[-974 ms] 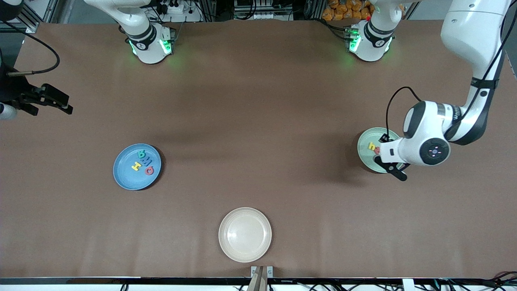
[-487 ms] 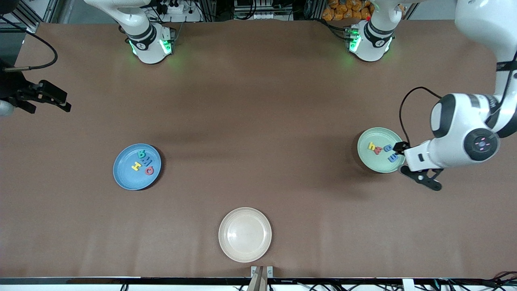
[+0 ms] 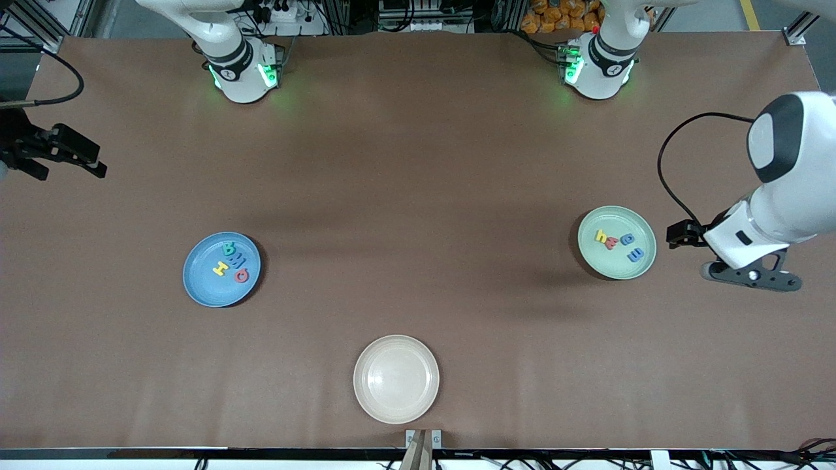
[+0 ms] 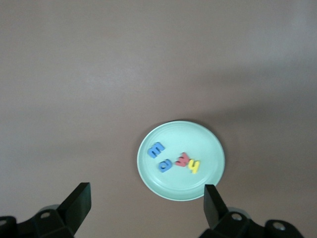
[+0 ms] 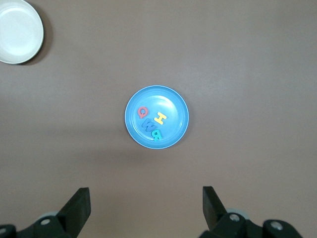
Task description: Sort uppercase to blue plate, lowercase to green plate
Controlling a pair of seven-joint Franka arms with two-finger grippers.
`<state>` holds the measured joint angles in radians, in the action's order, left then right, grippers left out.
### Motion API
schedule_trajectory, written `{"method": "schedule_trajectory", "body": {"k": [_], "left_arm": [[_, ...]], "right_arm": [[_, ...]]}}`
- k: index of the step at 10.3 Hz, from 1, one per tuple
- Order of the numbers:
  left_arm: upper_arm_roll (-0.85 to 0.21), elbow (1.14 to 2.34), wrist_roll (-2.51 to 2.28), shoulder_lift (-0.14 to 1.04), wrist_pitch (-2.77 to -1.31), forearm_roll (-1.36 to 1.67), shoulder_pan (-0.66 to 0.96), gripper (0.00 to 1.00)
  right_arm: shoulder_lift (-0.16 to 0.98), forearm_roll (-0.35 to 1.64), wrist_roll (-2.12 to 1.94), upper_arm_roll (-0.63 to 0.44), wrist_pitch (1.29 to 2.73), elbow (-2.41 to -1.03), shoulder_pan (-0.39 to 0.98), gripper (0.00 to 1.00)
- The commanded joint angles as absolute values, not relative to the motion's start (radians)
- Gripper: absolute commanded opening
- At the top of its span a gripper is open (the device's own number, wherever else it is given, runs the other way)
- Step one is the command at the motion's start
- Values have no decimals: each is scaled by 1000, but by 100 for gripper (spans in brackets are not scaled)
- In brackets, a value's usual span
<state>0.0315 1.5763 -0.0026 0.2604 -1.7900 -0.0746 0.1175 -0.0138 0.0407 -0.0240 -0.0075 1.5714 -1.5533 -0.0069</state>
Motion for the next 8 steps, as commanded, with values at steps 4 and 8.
{"method": "schedule_trajectory", "body": {"k": [4,8], "left_arm": [[67,1503,-236,210,-1714,-54,156,100],[147,1505,-222,160,-1710,-43,156,100]], "right_arm": [[8,41,-17,5,1559,-1522,-15,100],[46,35,-18,6,1568,-1491,-14,100]]}}
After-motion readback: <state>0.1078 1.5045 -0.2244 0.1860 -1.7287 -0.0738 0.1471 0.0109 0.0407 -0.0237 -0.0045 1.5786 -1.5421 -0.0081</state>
